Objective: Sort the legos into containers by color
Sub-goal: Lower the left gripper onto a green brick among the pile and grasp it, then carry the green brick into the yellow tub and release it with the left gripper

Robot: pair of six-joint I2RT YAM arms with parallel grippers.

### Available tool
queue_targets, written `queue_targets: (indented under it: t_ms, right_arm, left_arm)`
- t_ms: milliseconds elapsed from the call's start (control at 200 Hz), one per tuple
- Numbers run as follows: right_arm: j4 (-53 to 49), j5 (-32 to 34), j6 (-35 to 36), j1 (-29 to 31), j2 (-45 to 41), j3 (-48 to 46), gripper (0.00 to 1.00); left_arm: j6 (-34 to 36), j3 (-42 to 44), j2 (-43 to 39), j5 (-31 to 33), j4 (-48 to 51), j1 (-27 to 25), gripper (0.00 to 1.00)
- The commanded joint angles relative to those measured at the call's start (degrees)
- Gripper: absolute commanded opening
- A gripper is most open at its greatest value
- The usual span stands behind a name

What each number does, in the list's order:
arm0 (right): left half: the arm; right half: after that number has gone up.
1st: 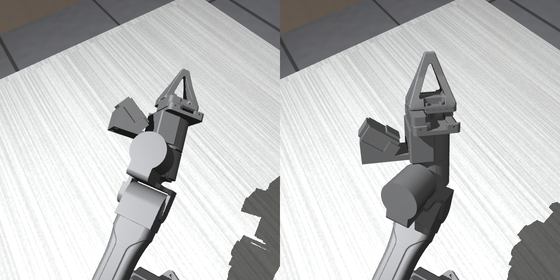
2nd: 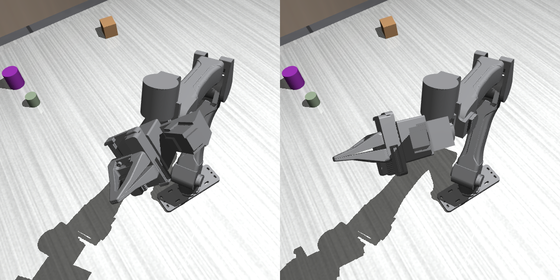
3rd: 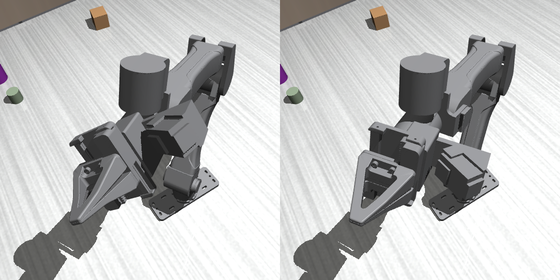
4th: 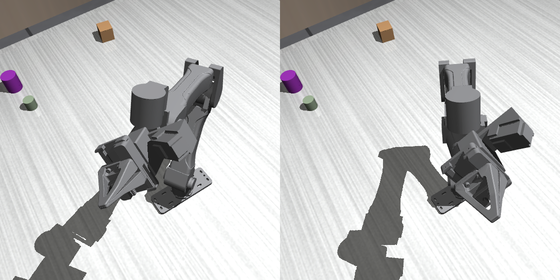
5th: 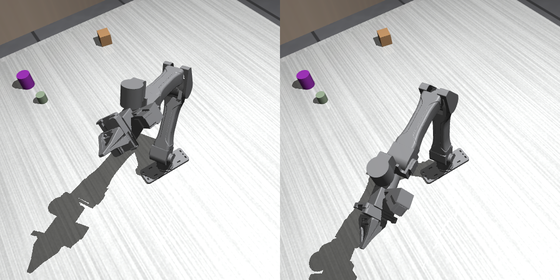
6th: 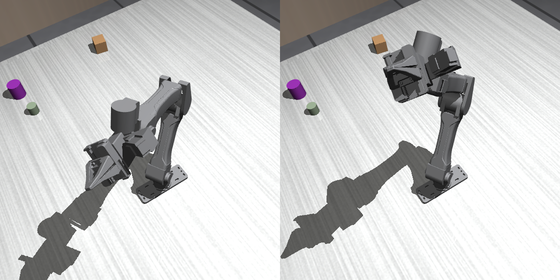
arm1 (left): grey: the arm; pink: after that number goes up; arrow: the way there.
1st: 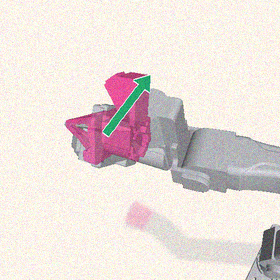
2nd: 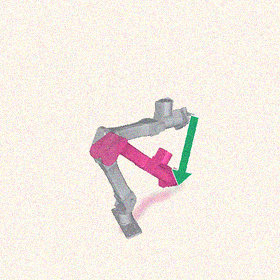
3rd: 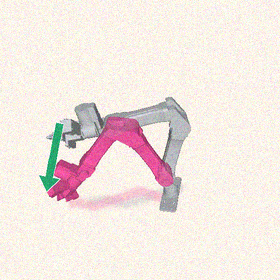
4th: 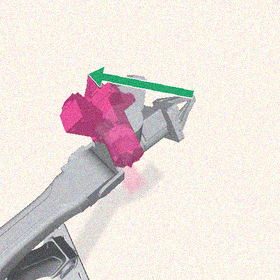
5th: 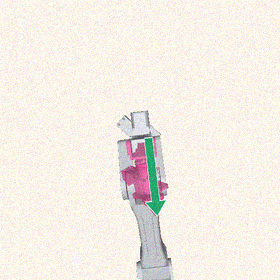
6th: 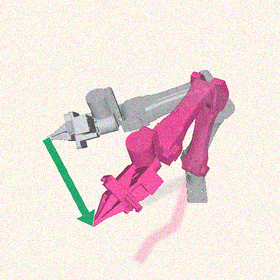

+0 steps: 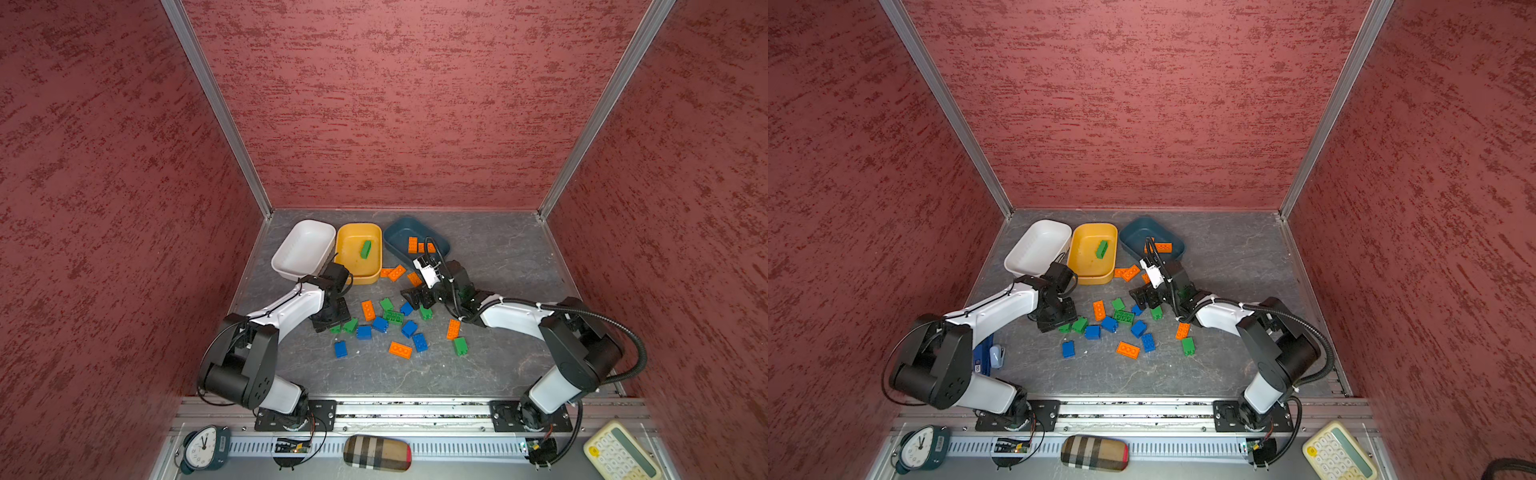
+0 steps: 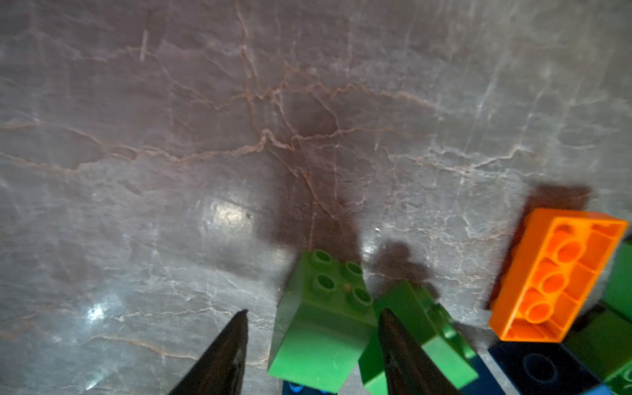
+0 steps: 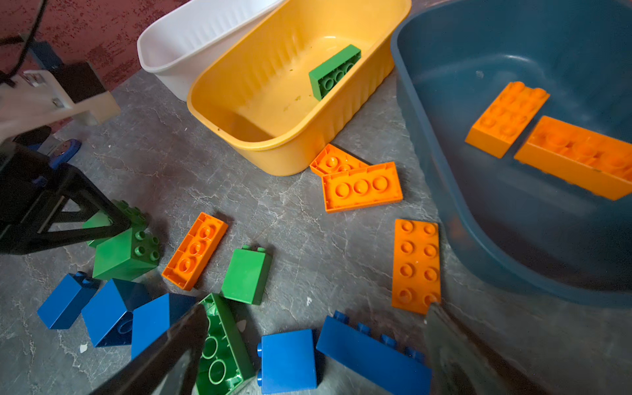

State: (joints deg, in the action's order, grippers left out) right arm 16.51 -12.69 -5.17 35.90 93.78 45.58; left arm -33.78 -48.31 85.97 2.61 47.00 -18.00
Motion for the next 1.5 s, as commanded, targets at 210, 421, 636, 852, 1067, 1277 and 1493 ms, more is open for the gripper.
queue_targets:
  t_ms: [210,421,636,852,1067,1277,1493]
  right_arm:
    - [2.04,-0.41,0.75,0.48,0.54,2.19,0.99]
    - [1.90,-1.11,0.81,0.83,-0.29,1.53,0.99]
    - [6.11,0.62,-2.54,0.92,-0.98,-0.57,0.99]
    - [8.26,0.82,-3.80,1.04,-1.71,-1.93,0.99]
    - [8.63,2.35,-4.25,1.01,-2.87,-2.80,0.99]
    - [7.81,4.06,-4.26,1.08,-4.35,-4.08,0.99]
    - [6.45,4.25,-2.78,1.10,-4.66,-4.30,0.99]
  left_arm:
    - [3.38,0.68,4.16,-1.50,-2.97,-0.27,0.32]
    - [3.86,-2.83,1.52,1.88,-5.51,-2.72,0.17]
    - [3.47,-10.46,-1.52,3.42,-15.17,-2.21,0.18]
    - [7.41,-19.48,4.86,4.07,-20.21,-0.36,0.20]
    - [11.41,-32.36,19.24,4.34,-16.97,1.29,0.20]
    - [12.03,-40.71,29.32,5.46,-12.62,1.22,0.26]
    - [13.28,-40.30,26.29,2.86,-13.83,1.03,0.67]
